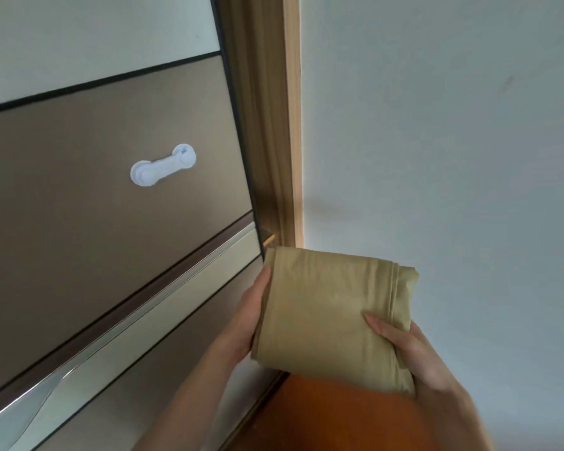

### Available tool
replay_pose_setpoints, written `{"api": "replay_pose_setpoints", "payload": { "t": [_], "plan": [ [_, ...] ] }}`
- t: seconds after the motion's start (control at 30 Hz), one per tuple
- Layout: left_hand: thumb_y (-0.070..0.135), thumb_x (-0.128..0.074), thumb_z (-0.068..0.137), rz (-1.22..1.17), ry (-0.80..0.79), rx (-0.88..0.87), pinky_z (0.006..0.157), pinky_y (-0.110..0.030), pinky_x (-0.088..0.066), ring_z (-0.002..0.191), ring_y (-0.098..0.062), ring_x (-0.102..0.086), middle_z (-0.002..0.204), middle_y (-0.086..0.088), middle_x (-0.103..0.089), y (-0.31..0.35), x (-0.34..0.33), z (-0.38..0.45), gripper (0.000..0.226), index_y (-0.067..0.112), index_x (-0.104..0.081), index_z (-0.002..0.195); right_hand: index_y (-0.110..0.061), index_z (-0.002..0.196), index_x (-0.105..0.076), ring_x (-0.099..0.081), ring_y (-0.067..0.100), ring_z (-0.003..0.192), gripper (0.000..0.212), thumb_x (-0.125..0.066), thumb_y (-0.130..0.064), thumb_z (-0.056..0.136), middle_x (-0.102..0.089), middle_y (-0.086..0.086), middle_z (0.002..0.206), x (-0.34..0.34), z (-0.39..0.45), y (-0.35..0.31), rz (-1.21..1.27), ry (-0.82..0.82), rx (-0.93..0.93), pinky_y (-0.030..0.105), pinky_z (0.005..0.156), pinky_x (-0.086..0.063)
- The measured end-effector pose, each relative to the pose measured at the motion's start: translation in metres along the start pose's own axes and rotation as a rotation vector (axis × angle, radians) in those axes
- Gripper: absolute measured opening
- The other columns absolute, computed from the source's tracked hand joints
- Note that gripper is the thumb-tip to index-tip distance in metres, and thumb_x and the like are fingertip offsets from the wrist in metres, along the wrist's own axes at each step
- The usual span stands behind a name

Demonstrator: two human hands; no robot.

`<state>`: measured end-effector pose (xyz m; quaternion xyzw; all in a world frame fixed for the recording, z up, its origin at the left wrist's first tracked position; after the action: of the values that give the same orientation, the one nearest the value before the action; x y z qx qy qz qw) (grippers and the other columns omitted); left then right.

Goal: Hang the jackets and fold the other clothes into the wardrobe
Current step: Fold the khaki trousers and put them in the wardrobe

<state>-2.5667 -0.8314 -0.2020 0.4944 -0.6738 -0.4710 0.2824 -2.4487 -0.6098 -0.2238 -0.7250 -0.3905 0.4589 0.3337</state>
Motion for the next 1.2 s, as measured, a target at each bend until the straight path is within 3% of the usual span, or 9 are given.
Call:
{"api": "replay_pose_setpoints", "payload": {
  "t": [0.07,0.17,0.27,0.37,0.5,0.6,0.73,0.9,1.2],
  "plan": [
    [0.066,-0.029,0.105,0.142,0.090,-0.139,0.093,-0.038,-0.055,0.111,-0.017,-0.072,0.119,0.000,-0.076,0.021,0.017,0.026,0.052,0.037,-0.069,0.121,-0.019,0.117,-0.077,-0.072,0.041,0.112,0.044,-0.088,-0.037,0.079,-0.073,0.019,0.126,0.003,0.010,-0.002,0.035,0.024,0.021,0.051,0.083,-0.063],
    [0.032,-0.040,0.112,0.791,0.288,-0.592,0.092,-0.042,-0.055,0.109,-0.014,-0.067,0.117,0.003,-0.073,0.081,0.040,0.051,0.031,0.024,-0.067,0.124,-0.017,0.120,-0.076,-0.072,0.041,0.113,0.051,-0.090,-0.037,0.075,-0.073,0.019,0.126,0.010,0.021,-0.004,0.062,0.072,0.052,0.056,0.087,-0.061],
    [0.017,-0.055,0.103,1.499,0.199,-1.013,0.118,-0.044,-0.038,0.119,-0.020,-0.060,0.119,-0.001,-0.070,0.116,0.012,0.071,0.023,0.016,-0.069,0.121,-0.015,0.126,-0.073,-0.072,0.041,0.114,0.060,-0.092,-0.038,0.074,-0.073,0.018,0.127,0.017,0.029,-0.004,0.101,0.104,0.061,0.055,0.087,-0.061],
    [0.026,-0.049,0.102,2.185,0.110,-0.907,0.131,-0.045,-0.007,0.131,-0.028,-0.052,0.128,-0.007,-0.066,0.113,0.002,0.112,0.034,0.013,-0.067,0.127,-0.017,0.127,-0.072,-0.071,0.041,0.116,0.059,-0.093,-0.037,0.076,-0.072,0.018,0.129,0.024,0.034,-0.002,0.113,0.112,0.067,0.059,0.092,-0.059],
    [0.034,-0.047,0.107,2.850,0.069,-0.513,0.124,-0.052,-0.022,0.135,-0.034,-0.052,0.141,-0.013,-0.062,0.101,0.002,0.146,0.044,0.010,-0.057,0.143,-0.017,0.122,-0.075,-0.073,0.040,0.112,0.051,-0.092,-0.032,0.076,-0.074,0.018,0.125,0.033,0.038,0.006,0.136,0.140,0.057,0.052,0.081,-0.063],
    [0.033,-0.045,0.110,2.942,0.010,-0.366,0.114,-0.051,-0.037,0.129,-0.031,-0.059,0.137,-0.008,-0.065,0.094,-0.005,0.160,0.040,0.015,-0.057,0.143,-0.017,0.117,-0.077,-0.074,0.039,0.109,0.042,-0.091,-0.027,0.078,-0.075,0.018,0.123,0.037,0.037,0.010,0.164,0.150,0.057,0.048,0.075,-0.064],
    [0.030,-0.036,0.113,2.909,-0.006,-0.251,0.114,-0.048,-0.040,0.136,-0.029,-0.054,0.145,-0.007,-0.058,0.095,-0.010,0.158,0.043,0.013,-0.048,0.151,-0.013,0.133,-0.066,-0.073,0.040,0.112,0.054,-0.084,-0.027,0.085,-0.074,0.017,0.126,0.048,0.034,0.013,0.133,0.168,0.074,0.054,0.082,-0.062],
    [0.029,-0.048,0.110,2.821,0.049,-0.290,0.104,-0.041,-0.046,0.122,-0.027,-0.062,0.129,-0.005,-0.068,0.097,-0.002,0.151,0.033,0.013,-0.063,0.135,-0.016,0.134,-0.066,-0.073,0.039,0.112,0.068,-0.092,-0.036,0.074,-0.074,0.014,0.126,0.054,0.033,0.013,0.115,0.197,0.073,0.057,0.086,-0.061],
    [0.044,-0.050,0.108,2.817,-0.011,-0.277,0.094,-0.038,-0.047,0.114,-0.025,-0.065,0.119,-0.003,-0.070,0.087,0.020,0.132,0.040,0.013,-0.069,0.124,-0.018,0.129,-0.070,-0.073,0.040,0.113,0.062,-0.094,-0.036,0.076,-0.073,0.016,0.128,0.047,0.030,0.011,0.125,0.147,0.050,0.056,0.081,-0.062]
  ]
}}
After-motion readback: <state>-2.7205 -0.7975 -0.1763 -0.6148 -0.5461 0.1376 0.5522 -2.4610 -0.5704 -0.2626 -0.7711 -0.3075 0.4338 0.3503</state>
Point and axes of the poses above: each hand's wrist, its own z-axis towards the middle knuckle, its own x-axis out of the back of the hand, y = z × x, the point moved 9 cm from there along z, towards the middle knuckle
